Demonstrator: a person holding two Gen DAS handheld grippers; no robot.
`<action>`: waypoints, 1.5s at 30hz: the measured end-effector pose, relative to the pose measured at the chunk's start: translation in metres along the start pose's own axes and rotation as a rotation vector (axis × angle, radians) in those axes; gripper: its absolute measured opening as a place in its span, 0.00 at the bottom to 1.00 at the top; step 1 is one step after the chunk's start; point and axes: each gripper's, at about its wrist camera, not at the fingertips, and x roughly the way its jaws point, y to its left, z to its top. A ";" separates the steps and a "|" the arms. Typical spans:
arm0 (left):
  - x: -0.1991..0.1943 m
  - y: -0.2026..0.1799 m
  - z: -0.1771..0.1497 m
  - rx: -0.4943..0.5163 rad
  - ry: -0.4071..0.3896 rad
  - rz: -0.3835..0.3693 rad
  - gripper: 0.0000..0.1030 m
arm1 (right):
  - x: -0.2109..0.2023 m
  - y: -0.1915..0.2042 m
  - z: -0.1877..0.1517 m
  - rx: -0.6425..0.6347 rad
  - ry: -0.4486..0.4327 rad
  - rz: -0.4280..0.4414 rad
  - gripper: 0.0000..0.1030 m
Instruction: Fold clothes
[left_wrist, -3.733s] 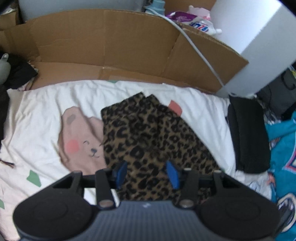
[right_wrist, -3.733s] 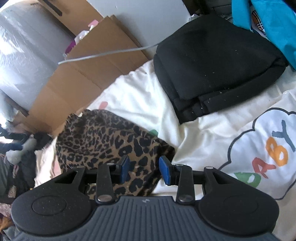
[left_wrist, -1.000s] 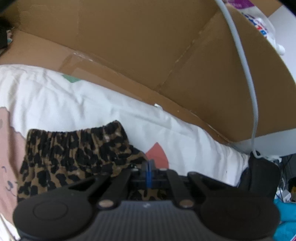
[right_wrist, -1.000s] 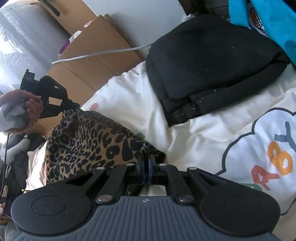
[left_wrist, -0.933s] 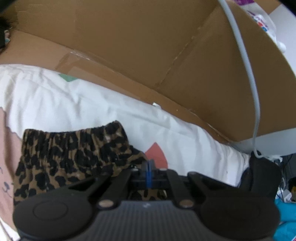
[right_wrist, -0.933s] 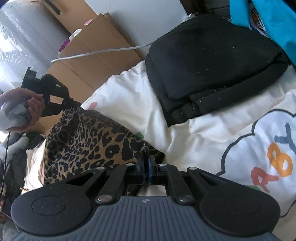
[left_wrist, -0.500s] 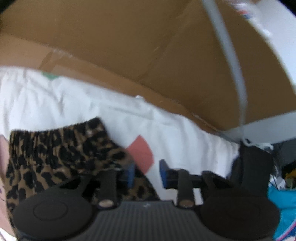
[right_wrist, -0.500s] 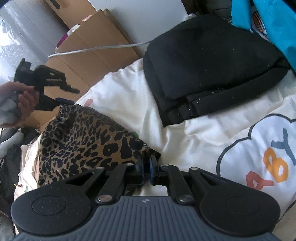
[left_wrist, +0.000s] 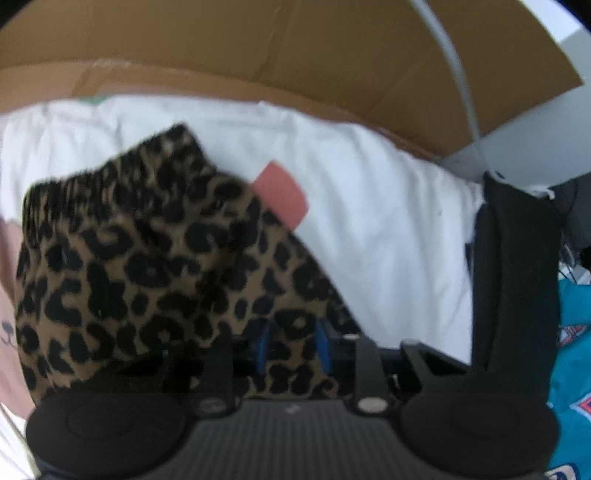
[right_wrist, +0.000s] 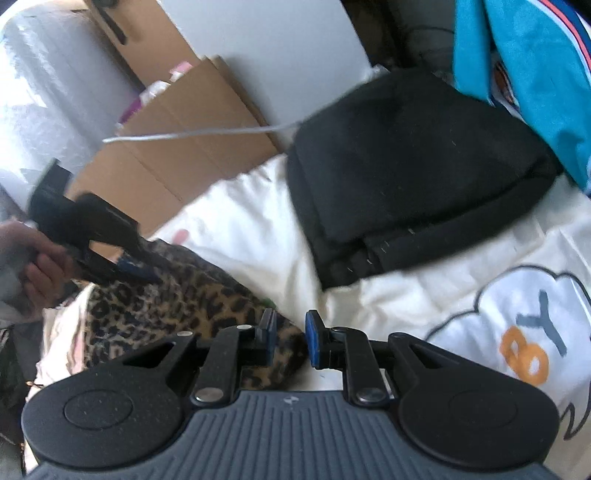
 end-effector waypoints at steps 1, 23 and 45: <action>0.002 0.000 -0.002 0.010 0.005 0.003 0.21 | -0.001 0.003 0.001 -0.009 -0.002 0.014 0.18; 0.034 -0.012 0.012 -0.019 -0.062 -0.024 0.00 | 0.055 0.007 -0.017 -0.004 0.160 -0.034 0.04; 0.028 -0.031 0.014 -0.006 0.032 0.034 0.28 | 0.054 0.005 -0.016 0.046 0.141 -0.045 0.04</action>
